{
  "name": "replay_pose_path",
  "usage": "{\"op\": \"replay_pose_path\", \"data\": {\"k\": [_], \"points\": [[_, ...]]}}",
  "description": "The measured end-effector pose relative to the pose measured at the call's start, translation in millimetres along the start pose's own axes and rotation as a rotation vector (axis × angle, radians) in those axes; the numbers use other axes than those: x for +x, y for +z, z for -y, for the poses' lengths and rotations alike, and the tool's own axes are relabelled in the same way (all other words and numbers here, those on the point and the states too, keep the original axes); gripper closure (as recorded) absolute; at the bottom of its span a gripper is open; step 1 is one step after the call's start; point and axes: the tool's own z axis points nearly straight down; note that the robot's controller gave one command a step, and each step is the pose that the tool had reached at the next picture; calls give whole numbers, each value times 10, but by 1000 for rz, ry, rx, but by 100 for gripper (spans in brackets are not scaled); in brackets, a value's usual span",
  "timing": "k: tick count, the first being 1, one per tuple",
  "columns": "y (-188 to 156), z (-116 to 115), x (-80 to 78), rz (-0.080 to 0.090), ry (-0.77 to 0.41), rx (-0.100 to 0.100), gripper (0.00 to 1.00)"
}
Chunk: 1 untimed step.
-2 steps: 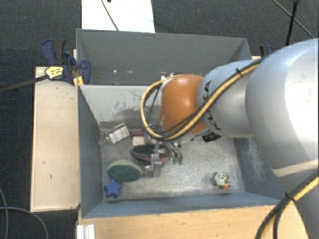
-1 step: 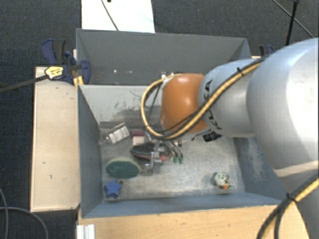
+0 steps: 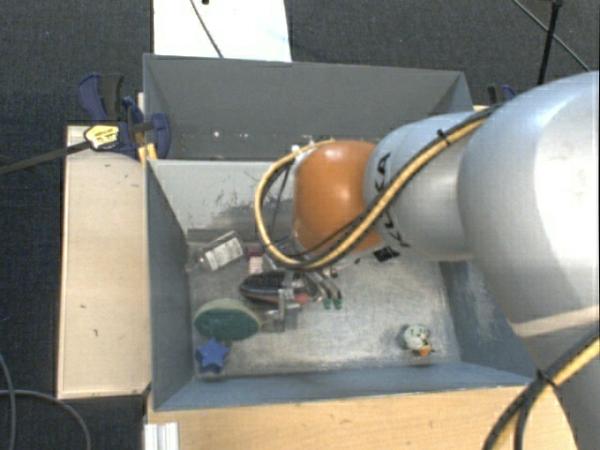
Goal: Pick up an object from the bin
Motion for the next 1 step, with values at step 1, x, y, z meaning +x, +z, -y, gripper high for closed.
{"op": "replay_pose_path", "data": {"k": [1], "points": [[-34, 301, -385, -28, -673, -23, 100]]}}
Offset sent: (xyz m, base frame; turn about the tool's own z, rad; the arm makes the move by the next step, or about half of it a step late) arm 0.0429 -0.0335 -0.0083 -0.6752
